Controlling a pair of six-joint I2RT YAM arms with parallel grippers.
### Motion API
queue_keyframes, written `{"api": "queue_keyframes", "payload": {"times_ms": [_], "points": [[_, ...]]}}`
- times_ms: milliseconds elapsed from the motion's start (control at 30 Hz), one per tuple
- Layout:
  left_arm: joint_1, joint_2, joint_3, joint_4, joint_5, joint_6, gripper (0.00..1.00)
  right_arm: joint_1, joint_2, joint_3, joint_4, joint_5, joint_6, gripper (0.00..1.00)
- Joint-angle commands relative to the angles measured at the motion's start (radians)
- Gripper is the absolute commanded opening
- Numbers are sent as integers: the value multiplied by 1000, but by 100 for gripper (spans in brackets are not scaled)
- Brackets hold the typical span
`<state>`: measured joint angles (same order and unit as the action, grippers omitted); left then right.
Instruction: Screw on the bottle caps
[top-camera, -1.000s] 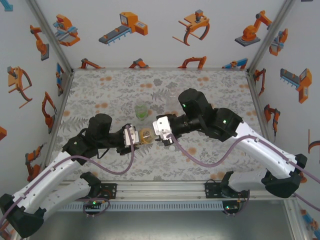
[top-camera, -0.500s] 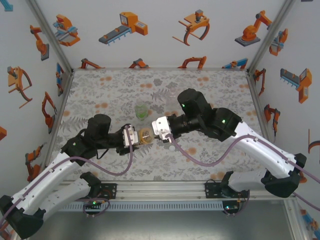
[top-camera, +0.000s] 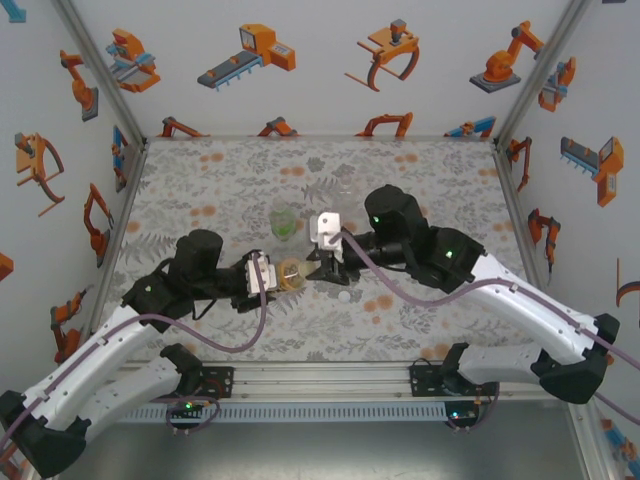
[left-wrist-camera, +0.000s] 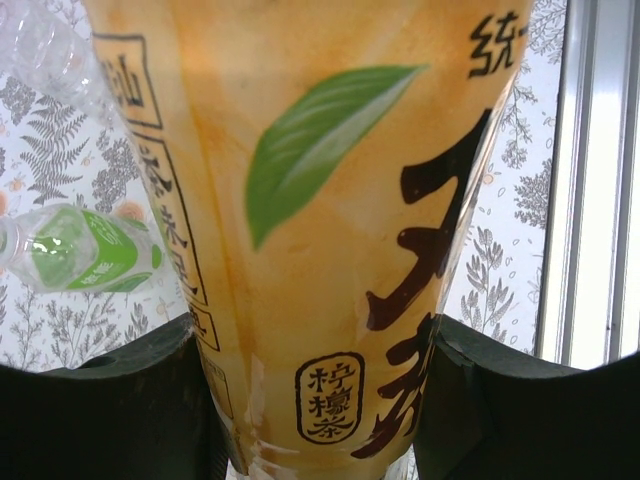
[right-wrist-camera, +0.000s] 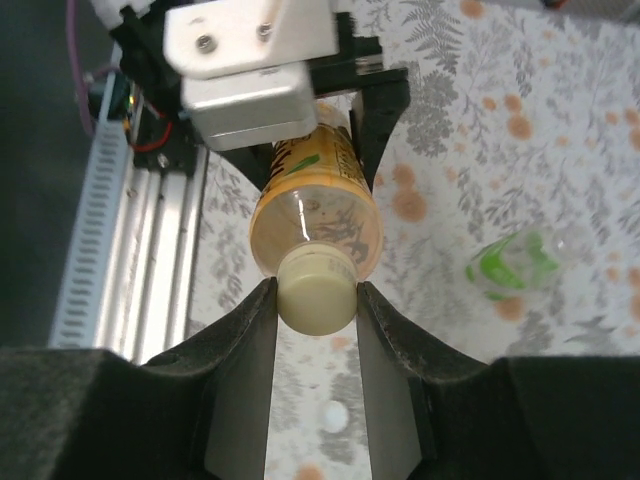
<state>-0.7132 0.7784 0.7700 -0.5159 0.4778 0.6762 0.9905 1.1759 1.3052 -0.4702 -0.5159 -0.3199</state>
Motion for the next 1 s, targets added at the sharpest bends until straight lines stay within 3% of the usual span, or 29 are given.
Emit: {"api": "queue_keyframes", "payload": {"times_ms": [0,167,333,467,633,733,867,967], "points": [[-3,-14,16,43,-29,-16,0,10,-15,-39,175,67,483,21],[-3,-20,15,47,-45,-18,0,11,-3,-80,191,237,955,18],[-3,-19,14,49,-48,-21,0,10,14,-128,240,243,1305,17],[-3,-15,14,51,-45,-24,0,10,18,-86,166,268,1300,24],[-3,-18,12,52,-48,-24,0,11,-13,-105,194,293,1283,32],[-4,-18,12,51,-51,-23,0,11,-30,-92,183,323,1224,47],[-4,-11,12,51,-48,-20,0,11,-59,-73,163,352,1067,58],[-3,-8,11,51,-39,-17,0,11,-75,-59,161,324,873,58]]}}
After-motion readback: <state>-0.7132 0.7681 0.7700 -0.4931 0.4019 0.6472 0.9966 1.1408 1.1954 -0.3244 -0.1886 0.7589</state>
